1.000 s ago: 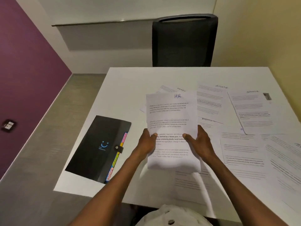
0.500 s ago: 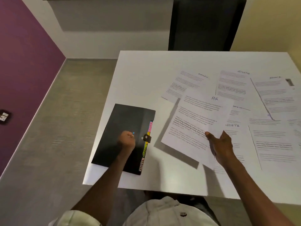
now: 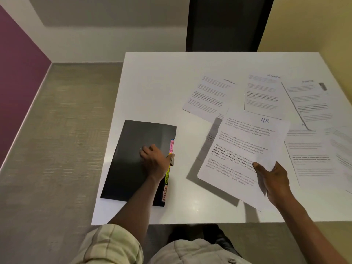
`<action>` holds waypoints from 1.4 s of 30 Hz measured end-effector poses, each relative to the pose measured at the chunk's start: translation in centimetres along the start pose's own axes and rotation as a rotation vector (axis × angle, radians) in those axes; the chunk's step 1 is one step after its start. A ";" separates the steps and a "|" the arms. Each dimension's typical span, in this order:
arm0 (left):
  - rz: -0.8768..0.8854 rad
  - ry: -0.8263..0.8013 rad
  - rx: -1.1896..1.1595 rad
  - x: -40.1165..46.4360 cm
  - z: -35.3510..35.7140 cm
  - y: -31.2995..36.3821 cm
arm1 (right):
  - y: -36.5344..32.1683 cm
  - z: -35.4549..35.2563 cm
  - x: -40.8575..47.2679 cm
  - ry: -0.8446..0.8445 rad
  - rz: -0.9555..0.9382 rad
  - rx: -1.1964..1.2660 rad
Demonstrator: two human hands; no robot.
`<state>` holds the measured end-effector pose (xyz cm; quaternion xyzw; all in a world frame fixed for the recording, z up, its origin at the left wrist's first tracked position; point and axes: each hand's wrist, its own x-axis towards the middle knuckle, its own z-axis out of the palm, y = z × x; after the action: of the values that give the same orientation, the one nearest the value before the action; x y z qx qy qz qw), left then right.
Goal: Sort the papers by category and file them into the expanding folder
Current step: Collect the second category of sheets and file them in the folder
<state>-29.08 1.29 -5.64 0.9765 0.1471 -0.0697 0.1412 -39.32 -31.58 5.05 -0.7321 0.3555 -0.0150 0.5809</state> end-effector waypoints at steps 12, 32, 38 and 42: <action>0.058 -0.019 0.056 2.0 0.8 2.1 | 1.2 -1.9 -0.1 0.018 0.080 0.115; 0.240 -0.157 0.228 2.3 1.5 4.6 | 0.7 -1.1 1.6 -0.088 0.026 0.145; 0.317 -0.069 0.292 2.9 -5.3 4.2 | -0.8 0.4 0.8 -0.052 -0.001 -0.026; 0.282 0.026 0.131 4.1 -9.0 3.1 | -2.0 2.6 0.6 -0.037 -0.065 -0.139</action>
<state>-23.44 2.18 2.96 0.9954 0.0057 -0.0458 0.0838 -36.76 -29.60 5.70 -0.7820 0.3210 0.0045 0.5343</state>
